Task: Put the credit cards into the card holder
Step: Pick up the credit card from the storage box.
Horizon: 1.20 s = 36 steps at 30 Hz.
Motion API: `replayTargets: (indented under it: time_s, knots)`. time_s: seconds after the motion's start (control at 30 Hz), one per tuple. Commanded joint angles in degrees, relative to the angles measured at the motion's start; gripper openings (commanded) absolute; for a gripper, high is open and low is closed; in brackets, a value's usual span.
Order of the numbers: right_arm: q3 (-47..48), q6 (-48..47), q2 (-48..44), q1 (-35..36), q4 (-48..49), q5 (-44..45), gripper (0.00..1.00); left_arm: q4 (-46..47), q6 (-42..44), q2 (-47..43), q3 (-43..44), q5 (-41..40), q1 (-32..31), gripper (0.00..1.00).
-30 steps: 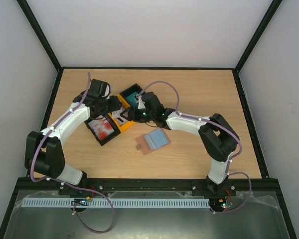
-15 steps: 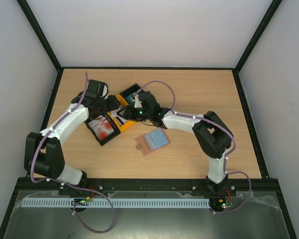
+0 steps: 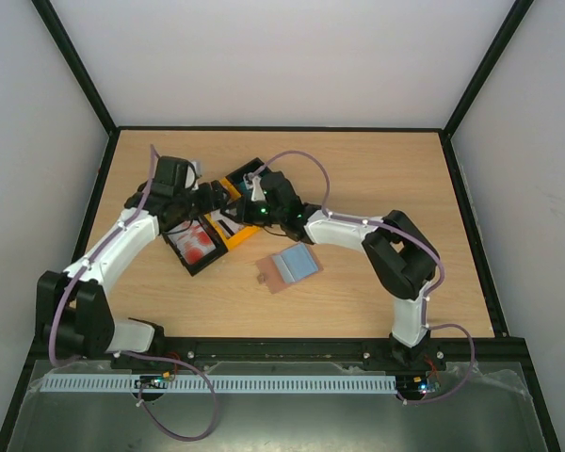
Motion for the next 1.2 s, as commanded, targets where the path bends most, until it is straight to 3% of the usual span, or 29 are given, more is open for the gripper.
replayTargets:
  time_s: [0.0,0.03,0.07,0.2,0.33,0.5,0.67,0.83,1.07,1.17]
  knots:
    - [-2.33,-0.66,-5.99,-1.56,3.13,-0.94,0.02,3.62,-1.73,-5.38,-0.8,3.9,0.78,0.87]
    - [-3.55,-0.6,-7.18,-2.02,3.39,-1.49,0.02,3.92,-1.92,-6.35,-0.67,3.77,0.93,0.97]
    - [-4.56,-0.34,-8.45,-2.51,3.58,-2.29,0.02,4.17,-2.11,-7.47,-0.59,3.81,1.15,0.99]
    - [-9.65,0.72,-14.34,-4.61,4.26,-6.43,0.02,6.22,-3.63,-12.19,-1.53,5.66,1.54,0.99]
    - [-15.52,1.19,-21.47,-6.76,4.39,-10.9,0.02,10.59,-6.5,-15.57,-4.89,14.52,1.52,0.99]
    - [-21.32,2.42,-30.93,-7.8,4.55,-15.1,0.02,25.48,-16.71,-19.69,-14.52,25.16,0.27,0.96]
    - [-25.1,7.43,-36.72,-7.81,8.75,-18.6,0.02,41.27,-28.52,-22.57,-20.36,28.31,-5.35,0.85]
    - [-27.54,11.92,-40.01,-7.81,12.5,-20.77,0.02,55.85,-39.35,-24.37,-24.65,29.17,-7.78,0.56]
    - [-28.85,13.31,-41.33,-7.76,12.0,-21.96,0.02,58.16,-39.5,-24.97,-26.11,28.89,-10.13,0.33]
    - [-29.3,14.3,-41.16,-7.72,13.01,-22.66,0.02,55.48,-37.14,-24.26,-25.5,28.6,-11.33,0.31]
